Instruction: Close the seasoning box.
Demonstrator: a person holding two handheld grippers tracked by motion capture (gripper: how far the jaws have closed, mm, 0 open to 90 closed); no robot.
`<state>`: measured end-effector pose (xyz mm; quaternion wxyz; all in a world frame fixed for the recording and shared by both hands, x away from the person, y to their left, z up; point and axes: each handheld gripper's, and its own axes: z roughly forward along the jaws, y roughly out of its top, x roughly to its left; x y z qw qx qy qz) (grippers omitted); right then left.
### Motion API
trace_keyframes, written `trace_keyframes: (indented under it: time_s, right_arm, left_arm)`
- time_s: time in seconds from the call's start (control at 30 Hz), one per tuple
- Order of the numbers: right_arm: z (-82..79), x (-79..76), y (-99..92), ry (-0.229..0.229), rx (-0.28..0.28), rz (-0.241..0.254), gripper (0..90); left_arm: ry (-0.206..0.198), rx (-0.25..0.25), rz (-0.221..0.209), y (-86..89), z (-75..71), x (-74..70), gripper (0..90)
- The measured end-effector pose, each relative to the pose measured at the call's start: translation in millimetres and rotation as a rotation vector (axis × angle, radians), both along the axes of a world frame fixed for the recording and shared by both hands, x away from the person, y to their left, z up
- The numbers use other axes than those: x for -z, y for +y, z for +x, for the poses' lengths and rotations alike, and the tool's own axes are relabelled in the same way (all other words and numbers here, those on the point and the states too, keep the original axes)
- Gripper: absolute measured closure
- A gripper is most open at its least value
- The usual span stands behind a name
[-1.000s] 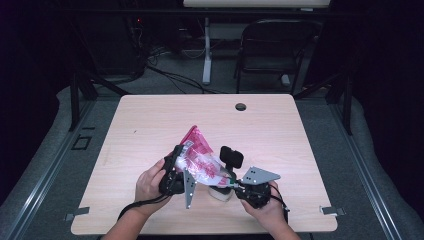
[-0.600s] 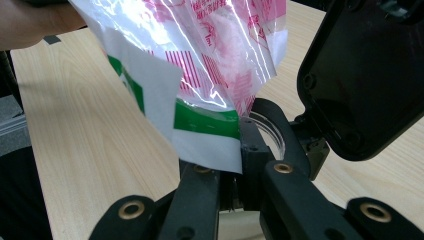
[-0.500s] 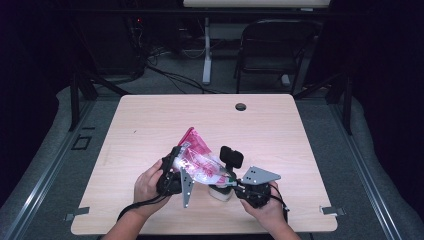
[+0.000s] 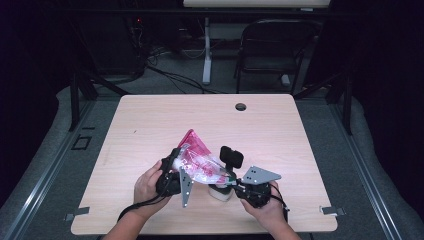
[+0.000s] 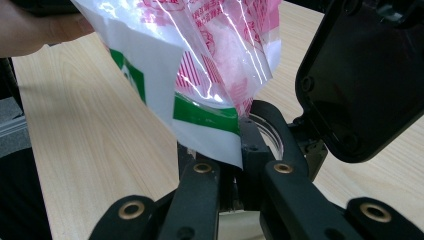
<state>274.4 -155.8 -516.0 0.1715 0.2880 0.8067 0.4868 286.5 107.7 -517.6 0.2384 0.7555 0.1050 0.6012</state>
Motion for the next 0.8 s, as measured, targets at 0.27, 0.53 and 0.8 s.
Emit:
trace_keyframes:
  time_s: [0.27, 0.53, 0.8]
  right_arm:
    - [-0.3, -0.2, -0.3, -0.002, 0.002, 0.005, 87.7]
    - [-0.7, -0.7, -0.7, -0.006, 0.0, 0.002, 87.7]
    - [-1.1, -0.9, -0.1, -0.008, 0.003, 0.004, 87.6]
  left_arm:
    - [0.031, 0.002, -0.015, 2.1, 1.3, 2.6, 68.6]
    - [0.057, 0.002, -0.025, 3.3, 1.4, 4.3, 68.6]
    - [0.073, 0.006, -0.044, 4.0, 2.6, 6.5, 68.7]
